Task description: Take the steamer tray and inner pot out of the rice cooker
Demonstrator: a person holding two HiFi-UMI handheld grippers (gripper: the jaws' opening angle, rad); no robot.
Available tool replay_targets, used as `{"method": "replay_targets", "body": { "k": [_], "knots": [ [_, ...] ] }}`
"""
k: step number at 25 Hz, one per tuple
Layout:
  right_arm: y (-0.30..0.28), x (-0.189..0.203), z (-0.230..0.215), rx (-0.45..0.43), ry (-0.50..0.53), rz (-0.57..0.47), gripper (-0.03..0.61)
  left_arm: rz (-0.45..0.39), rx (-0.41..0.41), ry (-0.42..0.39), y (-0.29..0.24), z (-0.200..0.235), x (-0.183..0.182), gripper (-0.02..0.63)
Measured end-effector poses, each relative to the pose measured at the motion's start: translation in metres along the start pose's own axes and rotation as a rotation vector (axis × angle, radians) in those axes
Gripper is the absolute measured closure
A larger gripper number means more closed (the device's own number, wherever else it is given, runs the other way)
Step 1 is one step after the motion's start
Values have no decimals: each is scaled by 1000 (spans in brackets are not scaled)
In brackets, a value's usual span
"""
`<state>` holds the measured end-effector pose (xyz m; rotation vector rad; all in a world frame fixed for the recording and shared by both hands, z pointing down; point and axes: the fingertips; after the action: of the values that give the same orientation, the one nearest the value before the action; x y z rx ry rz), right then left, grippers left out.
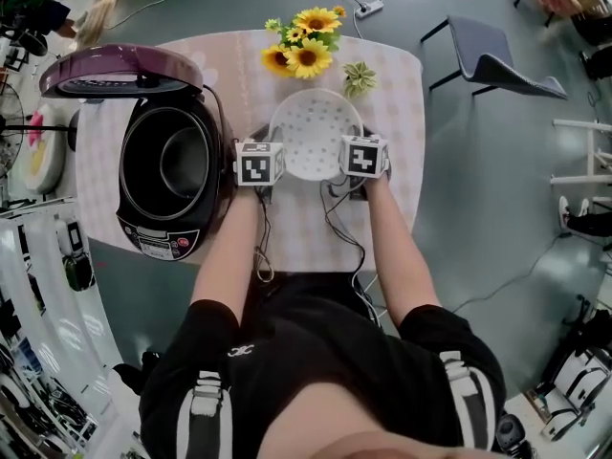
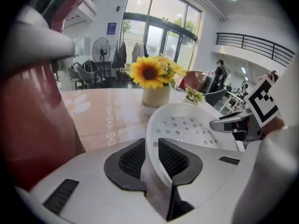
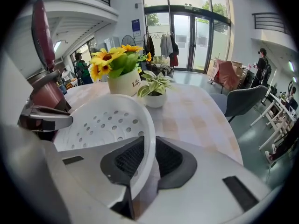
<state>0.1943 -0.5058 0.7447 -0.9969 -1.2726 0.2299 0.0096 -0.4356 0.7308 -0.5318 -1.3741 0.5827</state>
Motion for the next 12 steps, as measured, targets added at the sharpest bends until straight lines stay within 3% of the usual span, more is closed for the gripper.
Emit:
{"method": "replay_targets", "body": {
  "k": [6, 12],
  "knots": [
    [31, -31, -2, 35, -17, -123, 505, -146, 13, -51, 36, -12, -45, 517],
    [107, -92, -10, 74, -79, -393, 505, -280, 58, -111, 88, -43, -91, 518]
  ]
}}
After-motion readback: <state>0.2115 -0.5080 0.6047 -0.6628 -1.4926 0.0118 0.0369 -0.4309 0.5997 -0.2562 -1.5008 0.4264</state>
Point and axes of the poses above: the fingertips, and each gripper's own axes: y backward along the fingers, z to its left, x out of its underside, and after that the axes turned 6 degrees about -z, right-handed
